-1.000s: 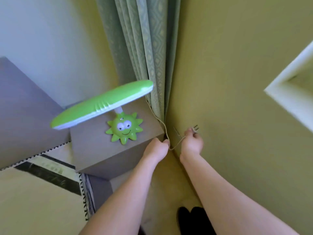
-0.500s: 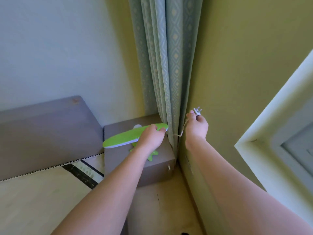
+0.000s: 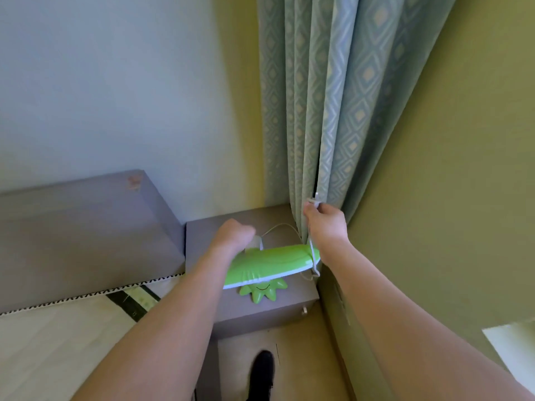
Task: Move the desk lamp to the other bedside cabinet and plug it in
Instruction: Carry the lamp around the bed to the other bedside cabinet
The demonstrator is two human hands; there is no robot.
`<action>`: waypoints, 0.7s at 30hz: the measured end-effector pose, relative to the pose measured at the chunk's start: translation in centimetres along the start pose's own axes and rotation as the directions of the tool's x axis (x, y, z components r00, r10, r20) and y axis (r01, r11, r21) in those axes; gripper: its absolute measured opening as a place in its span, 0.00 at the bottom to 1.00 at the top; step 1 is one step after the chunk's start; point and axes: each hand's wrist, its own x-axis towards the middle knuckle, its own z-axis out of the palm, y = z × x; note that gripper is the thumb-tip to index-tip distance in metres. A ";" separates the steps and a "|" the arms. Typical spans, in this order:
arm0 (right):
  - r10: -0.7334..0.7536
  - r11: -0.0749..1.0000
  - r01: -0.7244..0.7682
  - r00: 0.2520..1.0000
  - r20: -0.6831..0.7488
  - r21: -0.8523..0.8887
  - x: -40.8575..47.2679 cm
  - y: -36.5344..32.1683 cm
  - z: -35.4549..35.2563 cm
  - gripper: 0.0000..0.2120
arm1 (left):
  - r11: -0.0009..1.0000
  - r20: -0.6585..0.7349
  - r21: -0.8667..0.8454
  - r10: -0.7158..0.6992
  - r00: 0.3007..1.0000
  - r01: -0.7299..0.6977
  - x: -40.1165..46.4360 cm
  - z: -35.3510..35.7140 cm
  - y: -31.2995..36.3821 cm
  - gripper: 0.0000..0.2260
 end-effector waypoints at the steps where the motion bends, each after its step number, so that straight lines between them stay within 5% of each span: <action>1: 0.042 0.999 -0.042 0.999 0.022 -0.022 1.2 0.1 0.7 0.16 | 1.000 0.028 0.019 -0.017 0.999 0.016 1.8 0.2 0.2 0.15; 12: 0.332 0.927 -0.299 0.935 0.124 -0.227 8.5 2.8 4.5 0.08 | 0.958 0.285 0.256 -0.204 0.937 0.130 11.3 6.8 -1.2 0.18; 21: 0.377 0.900 -0.345 0.923 0.078 -0.267 9.0 4.1 4.4 0.10 | 0.892 0.232 0.443 -0.212 0.949 0.091 12.3 8.1 -1.9 0.23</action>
